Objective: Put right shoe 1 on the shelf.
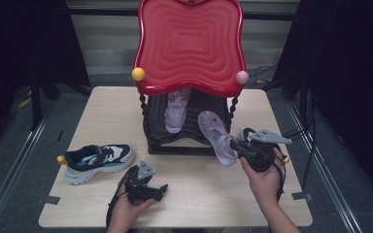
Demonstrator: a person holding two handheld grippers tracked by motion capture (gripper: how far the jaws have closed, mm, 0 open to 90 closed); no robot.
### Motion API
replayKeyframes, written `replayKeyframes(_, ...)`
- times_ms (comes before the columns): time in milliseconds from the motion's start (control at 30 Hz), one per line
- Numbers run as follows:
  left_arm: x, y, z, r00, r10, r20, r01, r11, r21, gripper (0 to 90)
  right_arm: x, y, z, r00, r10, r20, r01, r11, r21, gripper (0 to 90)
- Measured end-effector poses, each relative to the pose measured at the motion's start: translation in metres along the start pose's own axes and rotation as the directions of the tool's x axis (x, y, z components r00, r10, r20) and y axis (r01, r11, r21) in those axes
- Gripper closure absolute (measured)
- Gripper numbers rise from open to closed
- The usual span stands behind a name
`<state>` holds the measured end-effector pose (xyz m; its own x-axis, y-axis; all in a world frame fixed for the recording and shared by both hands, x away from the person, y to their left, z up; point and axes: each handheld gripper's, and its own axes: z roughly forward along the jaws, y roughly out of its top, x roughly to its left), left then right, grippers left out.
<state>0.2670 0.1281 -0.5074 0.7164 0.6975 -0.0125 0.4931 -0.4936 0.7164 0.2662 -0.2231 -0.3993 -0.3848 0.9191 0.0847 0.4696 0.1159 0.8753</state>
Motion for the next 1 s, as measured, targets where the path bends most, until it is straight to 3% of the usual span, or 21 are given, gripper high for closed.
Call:
replayKeyframes(400, 0.0, 0.0, 0.0, 1.0, 0.001, 0.0, -0.001, 1.0, 0.0, 13.0, 0.009, 0.005, 0.014, 0.9961, 0.034, 0.081, -0.029, 0.998, -0.061, 82.8)
replayKeyframes(767, 0.0, 0.001, 0.001, 1.0, 0.003, 0.001, -0.003, 1.0, 0.002, 13.0, 0.021, 0.01, 0.03, 0.9863, 0.04, 0.16, -0.026, 0.996, -0.088, 82.9)
replayKeyframes(1000, 0.0, 0.001, 0.001, 1.0, 0.002, 0.005, -0.002, 1.0, 0.002, 13.0, 0.032, 0.018, 0.04, 0.9763, 0.079, 0.202, -0.055, 0.991, -0.122, 82.9)
